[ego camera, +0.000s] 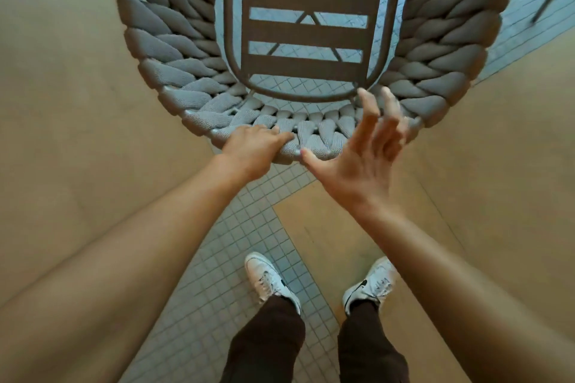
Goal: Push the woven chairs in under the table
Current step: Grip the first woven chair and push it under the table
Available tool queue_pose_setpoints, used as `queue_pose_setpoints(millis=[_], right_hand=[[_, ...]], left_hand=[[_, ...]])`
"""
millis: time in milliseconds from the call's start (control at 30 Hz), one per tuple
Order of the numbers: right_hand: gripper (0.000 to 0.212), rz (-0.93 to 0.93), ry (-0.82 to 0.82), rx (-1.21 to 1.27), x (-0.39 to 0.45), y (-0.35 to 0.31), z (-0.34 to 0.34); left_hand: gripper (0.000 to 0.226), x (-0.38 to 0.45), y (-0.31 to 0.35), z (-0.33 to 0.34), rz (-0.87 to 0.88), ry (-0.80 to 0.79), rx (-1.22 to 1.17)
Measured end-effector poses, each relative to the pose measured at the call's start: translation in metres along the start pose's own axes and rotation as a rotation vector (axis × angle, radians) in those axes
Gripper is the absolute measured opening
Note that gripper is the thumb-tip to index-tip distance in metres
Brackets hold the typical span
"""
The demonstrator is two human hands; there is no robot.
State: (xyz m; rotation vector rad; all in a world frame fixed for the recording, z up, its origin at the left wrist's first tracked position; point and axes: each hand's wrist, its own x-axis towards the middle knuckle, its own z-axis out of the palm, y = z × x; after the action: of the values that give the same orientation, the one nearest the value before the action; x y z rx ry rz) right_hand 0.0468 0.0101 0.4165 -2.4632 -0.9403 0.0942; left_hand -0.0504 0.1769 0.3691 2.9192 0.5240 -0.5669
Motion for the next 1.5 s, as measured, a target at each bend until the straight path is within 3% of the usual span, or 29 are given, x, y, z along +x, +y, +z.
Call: queue_pose_setpoints(millis=[67,100,167,267,400,667,900,1500], right_hand=[[0.118,-0.293,-0.398,-0.334,0.038,-0.001,-0.001],[0.115,-0.312,-0.595,-0.462,0.055,-0.003,0.001],[0.088,-0.267,-0.733,-0.58,0.079,-0.011,0.008],[0.064,-0.234,-0.592,-0.566,0.103,-0.017,0.021],[0.065,-0.186,-0.504,-0.571,0.141,-0.023,0.024],[0.073,-0.201,-0.496,-0.565,0.227,-0.016,0.018],[0.062,-0.24,-0.491,-0.568,0.253,-0.016,0.021],[0.055,-0.137,-0.504,-0.588,0.365,-0.027,0.038]], left_hand=[[0.059,0.003,-0.022,-0.019,0.056,0.01,0.004],[0.057,0.005,-0.031,-0.027,0.078,0.011,0.002],[0.056,0.014,-0.05,-0.044,0.122,0.0,0.006],[0.057,0.033,-0.072,-0.067,0.142,-0.016,-0.003],[0.042,0.063,-0.088,-0.093,0.182,0.06,0.049],[0.05,0.134,-0.101,-0.131,0.146,0.134,0.087],[0.037,0.16,-0.116,-0.144,0.189,0.113,0.141],[0.033,0.268,-0.176,-0.188,0.356,0.203,0.134]])
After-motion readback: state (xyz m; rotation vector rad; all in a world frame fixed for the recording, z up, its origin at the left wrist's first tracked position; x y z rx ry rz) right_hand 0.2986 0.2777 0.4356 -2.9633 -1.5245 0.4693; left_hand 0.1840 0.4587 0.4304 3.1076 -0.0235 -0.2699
